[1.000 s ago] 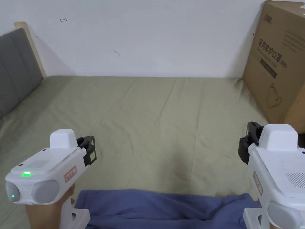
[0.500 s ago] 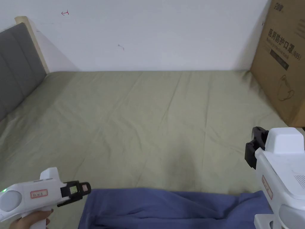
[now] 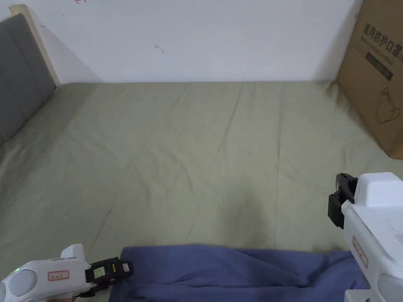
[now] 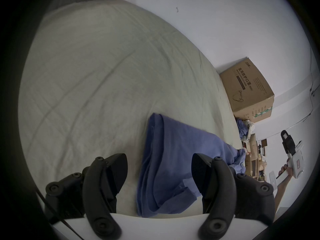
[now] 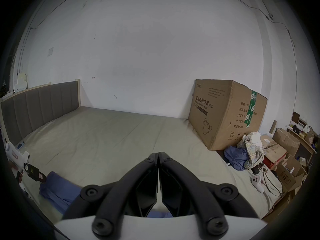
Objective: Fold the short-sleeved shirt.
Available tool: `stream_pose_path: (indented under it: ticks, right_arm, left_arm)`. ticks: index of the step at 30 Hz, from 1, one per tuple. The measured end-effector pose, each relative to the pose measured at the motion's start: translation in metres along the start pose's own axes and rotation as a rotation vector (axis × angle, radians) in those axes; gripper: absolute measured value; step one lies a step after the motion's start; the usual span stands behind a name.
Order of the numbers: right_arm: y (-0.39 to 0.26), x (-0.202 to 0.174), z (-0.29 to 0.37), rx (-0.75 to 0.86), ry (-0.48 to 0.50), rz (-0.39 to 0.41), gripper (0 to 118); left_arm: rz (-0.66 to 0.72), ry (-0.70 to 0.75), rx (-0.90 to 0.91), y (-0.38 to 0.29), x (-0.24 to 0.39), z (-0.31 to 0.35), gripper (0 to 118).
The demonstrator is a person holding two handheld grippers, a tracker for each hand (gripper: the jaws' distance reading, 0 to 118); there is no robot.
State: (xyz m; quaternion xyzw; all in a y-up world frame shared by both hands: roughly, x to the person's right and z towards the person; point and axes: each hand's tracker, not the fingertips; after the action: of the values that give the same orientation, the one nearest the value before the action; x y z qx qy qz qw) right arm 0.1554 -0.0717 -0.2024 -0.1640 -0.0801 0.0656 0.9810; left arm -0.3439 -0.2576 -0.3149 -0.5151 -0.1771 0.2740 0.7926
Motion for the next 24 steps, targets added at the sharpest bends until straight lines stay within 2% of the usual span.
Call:
stream_pose_path:
  ticks: [2, 3, 4, 5, 6, 10, 14, 20, 24]
  right_arm:
    - [0.0, 0.0, 0.0, -0.004, 0.002, -0.001, 0]
    - [0.0, 0.0, 0.0, -0.007, 0.004, -0.004, 0]
    - [-0.001, 0.0, 0.0, -0.008, 0.006, -0.006, 0]
    - [-0.001, 0.001, 0.0, -0.009, 0.006, -0.006, 0]
    - [0.0, 0.001, 0.0, -0.01, 0.006, -0.005, 0]
    - [0.001, 0.008, 0.001, -0.006, 0.005, -0.004, 0]
    - [0.004, 0.015, 0.004, 0.003, -0.004, -0.007, 0]
    - [0.007, 0.025, 0.011, 0.026, -0.008, -0.021, 0]
    - [0.009, 0.03, 0.013, 0.038, -0.004, -0.031, 0]
  left_arm:
    - [-0.009, -0.002, -0.014, 0.004, -0.008, -0.014, 77]
    - [-0.016, 0.001, -0.013, 0.004, -0.008, -0.018, 71]
    - [-0.026, 0.018, -0.011, 0.003, -0.005, -0.02, 63]
    - [-0.042, 0.031, -0.006, 0.003, -0.003, -0.021, 44]
    - [-0.048, 0.042, -0.013, 0.003, -0.005, -0.024, 33]
    - [-0.071, 0.056, -0.019, 0.002, 0.005, -0.025, 9]
    - [-0.192, 0.145, 0.028, 0.001, 0.032, -0.01, 5]
    - [-0.213, 0.142, 0.065, 0.007, 0.044, 0.026, 3]
    - [-0.231, 0.223, 0.098, 0.011, 0.041, 0.054, 3]
